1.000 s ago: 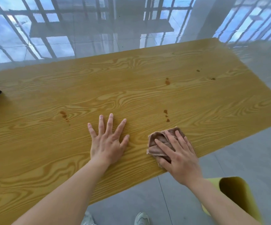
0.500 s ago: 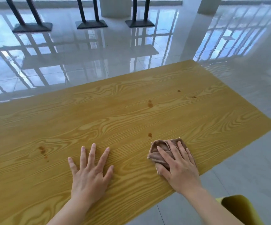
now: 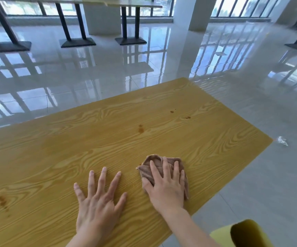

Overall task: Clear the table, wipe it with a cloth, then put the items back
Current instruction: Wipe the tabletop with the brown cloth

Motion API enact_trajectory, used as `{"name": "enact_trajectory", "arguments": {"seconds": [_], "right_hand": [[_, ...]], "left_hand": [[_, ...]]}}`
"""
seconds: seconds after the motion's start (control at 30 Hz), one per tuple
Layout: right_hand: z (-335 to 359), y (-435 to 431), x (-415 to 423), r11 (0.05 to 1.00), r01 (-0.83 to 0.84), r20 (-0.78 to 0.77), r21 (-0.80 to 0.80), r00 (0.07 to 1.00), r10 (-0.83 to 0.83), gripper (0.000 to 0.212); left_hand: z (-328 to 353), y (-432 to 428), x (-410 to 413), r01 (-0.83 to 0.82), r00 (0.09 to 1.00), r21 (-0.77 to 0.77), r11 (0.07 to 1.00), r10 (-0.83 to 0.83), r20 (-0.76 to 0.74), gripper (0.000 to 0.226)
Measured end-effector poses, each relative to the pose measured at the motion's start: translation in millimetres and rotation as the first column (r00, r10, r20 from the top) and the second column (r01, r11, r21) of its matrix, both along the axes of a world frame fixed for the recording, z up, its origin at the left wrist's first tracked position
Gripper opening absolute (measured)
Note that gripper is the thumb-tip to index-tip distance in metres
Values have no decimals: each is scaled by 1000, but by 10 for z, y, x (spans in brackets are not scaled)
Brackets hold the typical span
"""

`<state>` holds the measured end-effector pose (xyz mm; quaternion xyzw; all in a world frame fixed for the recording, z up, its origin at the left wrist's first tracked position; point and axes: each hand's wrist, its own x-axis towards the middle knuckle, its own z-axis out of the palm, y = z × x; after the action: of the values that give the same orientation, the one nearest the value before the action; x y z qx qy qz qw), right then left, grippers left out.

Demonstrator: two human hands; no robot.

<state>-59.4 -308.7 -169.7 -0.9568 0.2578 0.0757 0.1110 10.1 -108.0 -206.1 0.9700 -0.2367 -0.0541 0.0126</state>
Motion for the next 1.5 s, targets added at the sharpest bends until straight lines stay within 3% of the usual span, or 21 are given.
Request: {"name": "enact_trajectory", "arguments": {"seconds": [0.13, 0.2, 0.27, 0.37, 0.4, 0.47, 0.53, 0.6, 0.7, 0.8, 0.83, 0.9, 1.0, 1.07, 1.13, 1.2, 1.27, 1.43, 1.5], "right_hand": [[-52, 188, -406, 961, -277, 91, -6, 957, 276, 62], [-107, 13, -591, 944, -329, 85, -41, 940, 331, 61], [-127, -246, -531, 961, -251, 66, -115, 963, 259, 63], [-61, -325, -83, 999, 22, 8, -40, 1000, -22, 69], [-49, -221, 13, 999, 47, 2, -17, 999, -47, 69], [-56, 41, -36, 992, -125, 50, 4, 991, 125, 64], [-110, 104, -311, 933, -361, 104, -18, 927, 360, 58], [-110, -184, -464, 909, -409, 81, -74, 906, 414, 57], [-104, -810, -190, 988, -120, 0, -100, 993, 121, 67], [-90, -832, 311, 991, 125, -6, -45, 992, -125, 66], [-92, -704, 382, 995, 92, -9, -46, 996, -93, 65], [-114, -439, 245, 987, -145, 46, -70, 988, 148, 63], [-95, -476, -258, 916, -399, 90, -43, 912, 401, 58], [-136, -830, -330, 948, -306, 73, -82, 947, 312, 61], [-131, -1167, -174, 990, -80, 36, -118, 996, 85, 67], [-107, -1311, 126, 986, 146, 4, -86, 989, -146, 68], [-95, -1192, 376, 974, 219, -8, -51, 976, -220, 67], [-85, -1048, 20, 968, -239, 53, -82, 968, 244, 64], [-70, -1501, 1, 978, -192, 2, -77, 981, 192, 64]], "left_hand": [[18, 11, -6, -10, 1000, -22, 1000, 10, -15, 70], [23, 7, 6, -7, 1000, -21, 1000, 7, -29, 69], [11, 2, 7, -12, 1000, -15, 1000, 12, -23, 69], [38, 1, -2, -10, 1000, -6, 1000, 10, -25, 69], [42, 2, -6, -12, 1000, -6, 1000, 12, -23, 69], [44, -2, -27, -11, 1000, -1, 1000, 11, -19, 69], [53, -9, -27, -7, 1000, -10, 1000, 6, -22, 69], [47, -6, -26, -19, 1000, -26, 999, 19, -24, 70], [34, -9, -28, -30, 999, -40, 999, 29, -18, 71], [8, -10, -10, -23, 999, -28, 999, 22, -24, 70], [13, -6, -7, -17, 999, -24, 1000, 16, -29, 70], [12, -5, -6, -18, 999, -25, 1000, 16, -48, 70], [113, -37, -7, -25, 997, -40, 999, 23, -69, 71], [198, -164, 86, -43, 993, -51, 998, 37, -114, 80], [272, -421, 245, -31, 993, -99, 995, 19, -117, 82], [259, -730, 417, 15, 993, -101, 995, -27, -119, 73], [216, -944, 538, 22, 992, -82, 996, -32, -121, 68], [139, -986, 584, -3, 998, -53, 999, -1, -63, 69], [144, -1002, 581, -12, 998, -44, 999, 9, -66, 69]]}}
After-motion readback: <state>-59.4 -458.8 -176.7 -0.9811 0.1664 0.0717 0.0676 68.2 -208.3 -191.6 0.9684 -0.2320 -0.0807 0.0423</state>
